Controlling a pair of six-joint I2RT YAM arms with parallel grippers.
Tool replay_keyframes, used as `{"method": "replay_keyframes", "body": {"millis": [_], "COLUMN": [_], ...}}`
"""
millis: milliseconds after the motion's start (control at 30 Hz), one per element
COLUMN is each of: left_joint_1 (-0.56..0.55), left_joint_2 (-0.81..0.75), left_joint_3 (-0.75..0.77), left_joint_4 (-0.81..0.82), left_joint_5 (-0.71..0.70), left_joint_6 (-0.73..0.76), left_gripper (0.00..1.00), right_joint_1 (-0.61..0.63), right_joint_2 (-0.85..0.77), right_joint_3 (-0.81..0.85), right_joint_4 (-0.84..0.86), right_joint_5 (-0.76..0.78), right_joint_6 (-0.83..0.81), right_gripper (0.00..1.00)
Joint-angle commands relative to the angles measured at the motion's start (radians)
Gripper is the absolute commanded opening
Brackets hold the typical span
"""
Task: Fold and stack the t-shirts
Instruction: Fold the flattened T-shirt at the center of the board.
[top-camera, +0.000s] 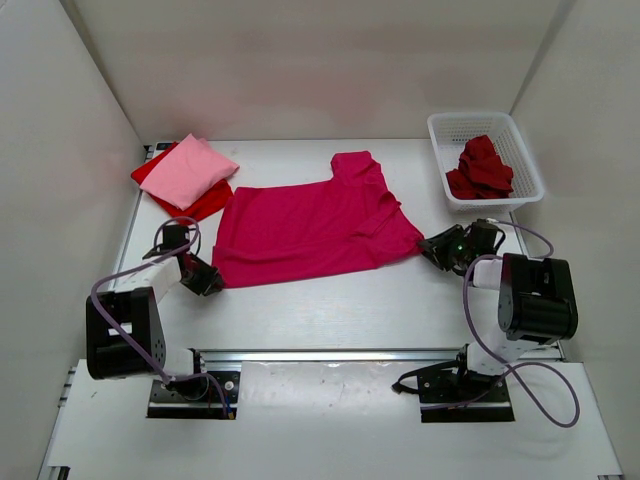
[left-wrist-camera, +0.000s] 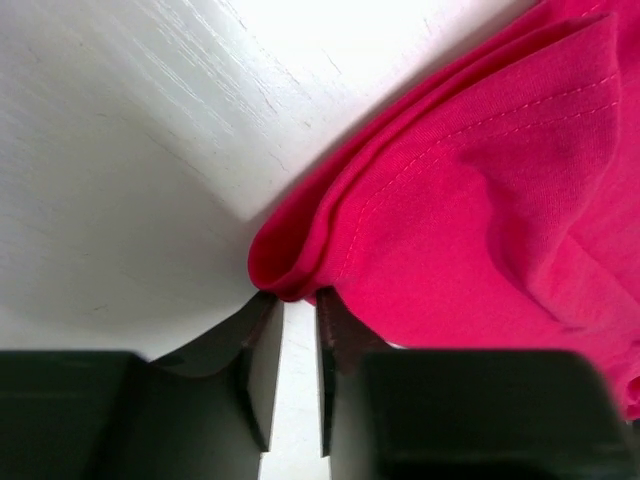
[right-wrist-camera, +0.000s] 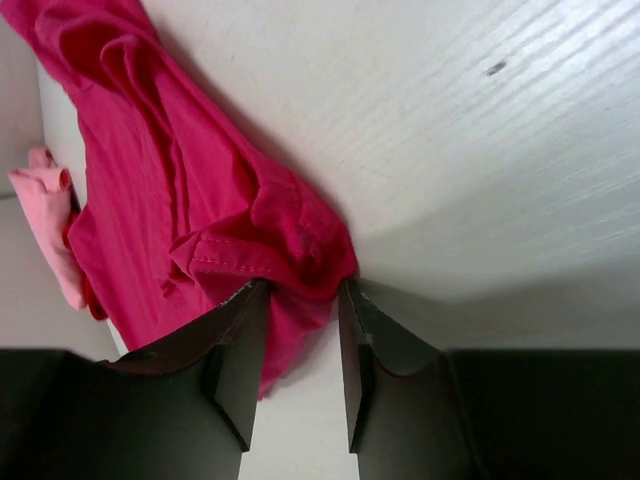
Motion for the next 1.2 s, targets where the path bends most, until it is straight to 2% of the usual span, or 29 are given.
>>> {"method": "replay_keyframes", "body": {"millis": [0,67,167,233,300,333,500,600,667,767,900,967,1033,1067,1100,1167], "left_joint_1": [0.003,0.009,0.004,-0.005,-0.005,-0.010,-0.006,-0.034,-0.046,-0.026,-0.022,-0.022,-0.011,-0.013,-0.008,-0.004], "left_joint_2": [-0.008,-0.008,-0.012,-0.012,-0.012,-0.011,-0.048,-0.069,-0.080,-0.094,-0.085,-0.077,-0.078,-0.078,-0.081,-0.083], "left_joint_3": [-0.047,-0.046,-0.046,-0.038,-0.028,-0.024,-0.032,-0.055,-0.082,-0.098,-0.054,-0.005,0.032,0.038,0.039,0.037], "left_joint_4": [0.036,0.033,0.053,0.053,0.033,0.033,-0.053,-0.111,-0.142,-0.195,-0.269,-0.345,-0.408,-0.425,-0.427,-0.422], "left_joint_5": [-0.052,-0.054,-0.060,-0.066,-0.072,-0.077,-0.124,-0.124,-0.103,-0.075,-0.035,-0.055,-0.099,-0.100,-0.098,-0.092], "left_joint_6": [-0.001,-0.001,0.002,0.009,0.014,0.023,0.109,0.151,0.169,0.223,0.267,0.299,0.339,0.348,0.353,0.358], "left_gripper": [0.27,0.22,0.17,0.12,0.00,0.00,0.00,0.00,0.00,0.00,0.00,0.00,0.00,0.01,0.09,0.16], "right_joint_1": [0.012,0.013,0.010,0.015,0.009,0.009,-0.028,-0.092,-0.094,-0.068,-0.145,-0.169,-0.160,-0.163,-0.166,-0.185], "right_joint_2": [0.031,0.039,0.057,0.060,0.042,0.030,-0.180,-0.307,-0.358,-0.430,-0.512,-0.558,-0.570,-0.581,-0.581,-0.598], "right_joint_3": [0.003,0.003,-0.001,0.005,0.011,0.009,-0.070,-0.101,-0.109,-0.136,-0.107,-0.072,-0.058,-0.052,-0.050,-0.025], "right_joint_4": [0.083,0.095,0.113,0.120,0.085,0.058,-0.147,-0.374,-0.545,-0.679,-0.865,-0.996,-1.060,-1.083,-1.095,-1.138], "right_joint_5": [0.068,0.074,0.060,0.055,0.055,0.063,0.085,0.062,0.063,0.040,0.051,0.080,0.114,0.117,0.131,0.161], "right_joint_6": [0.039,0.053,0.062,0.065,0.050,0.048,0.015,-0.025,-0.048,-0.054,-0.123,-0.165,-0.151,-0.166,-0.162,-0.197], "right_gripper": [0.29,0.13,0.00,0.00,0.00,0.00,0.00,0.00,0.00,0.00,0.00,0.00,0.00,0.00,0.00,0.00]}}
